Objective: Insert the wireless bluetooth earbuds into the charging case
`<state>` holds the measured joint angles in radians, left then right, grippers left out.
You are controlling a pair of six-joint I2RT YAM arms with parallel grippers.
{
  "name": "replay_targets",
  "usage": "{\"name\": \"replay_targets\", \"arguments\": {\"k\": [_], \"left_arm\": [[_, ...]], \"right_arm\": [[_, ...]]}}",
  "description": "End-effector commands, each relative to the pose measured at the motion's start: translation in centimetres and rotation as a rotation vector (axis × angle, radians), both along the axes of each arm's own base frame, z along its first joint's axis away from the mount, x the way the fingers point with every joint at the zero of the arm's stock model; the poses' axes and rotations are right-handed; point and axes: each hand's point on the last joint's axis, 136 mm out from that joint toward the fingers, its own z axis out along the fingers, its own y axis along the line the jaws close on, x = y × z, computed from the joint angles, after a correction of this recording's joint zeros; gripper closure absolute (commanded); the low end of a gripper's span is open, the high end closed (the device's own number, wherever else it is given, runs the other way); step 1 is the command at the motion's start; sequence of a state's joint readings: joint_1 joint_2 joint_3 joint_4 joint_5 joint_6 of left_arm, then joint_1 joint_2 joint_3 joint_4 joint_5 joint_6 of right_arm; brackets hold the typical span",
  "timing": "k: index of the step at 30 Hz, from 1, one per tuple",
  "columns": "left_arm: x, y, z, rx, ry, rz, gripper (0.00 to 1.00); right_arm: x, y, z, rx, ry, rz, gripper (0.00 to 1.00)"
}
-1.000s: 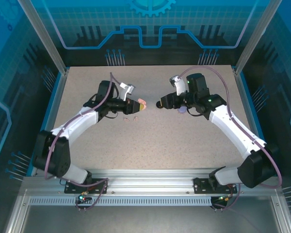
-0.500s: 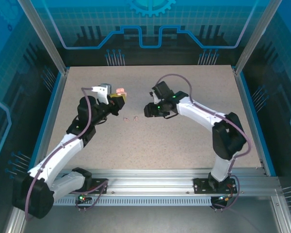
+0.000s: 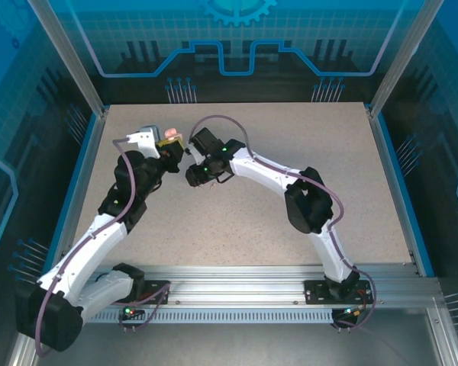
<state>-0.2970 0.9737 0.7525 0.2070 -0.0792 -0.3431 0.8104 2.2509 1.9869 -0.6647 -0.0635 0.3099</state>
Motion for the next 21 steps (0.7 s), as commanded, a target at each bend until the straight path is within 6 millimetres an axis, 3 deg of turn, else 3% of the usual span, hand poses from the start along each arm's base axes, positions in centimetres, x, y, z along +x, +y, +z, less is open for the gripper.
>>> {"name": "replay_targets", "arguments": {"k": [1, 9, 21], "left_arm": [[-0.2, 1.6, 3.2, -0.041, -0.062, 0.07, 1.0], [-0.2, 2.0, 3.9, -0.043, -0.072, 0.077, 1.0], [-0.2, 1.9, 3.8, -0.061, -0.077, 0.066, 1.0]], "right_arm": [[0.6, -0.2, -2.8, -0.076, 0.025, 0.054, 0.56], [1.6, 0.3, -6.4, -0.15, 0.048, 0.074, 0.58], [1.1, 0.6, -8.3, -0.196, 0.058, 0.11, 0.58]]}}
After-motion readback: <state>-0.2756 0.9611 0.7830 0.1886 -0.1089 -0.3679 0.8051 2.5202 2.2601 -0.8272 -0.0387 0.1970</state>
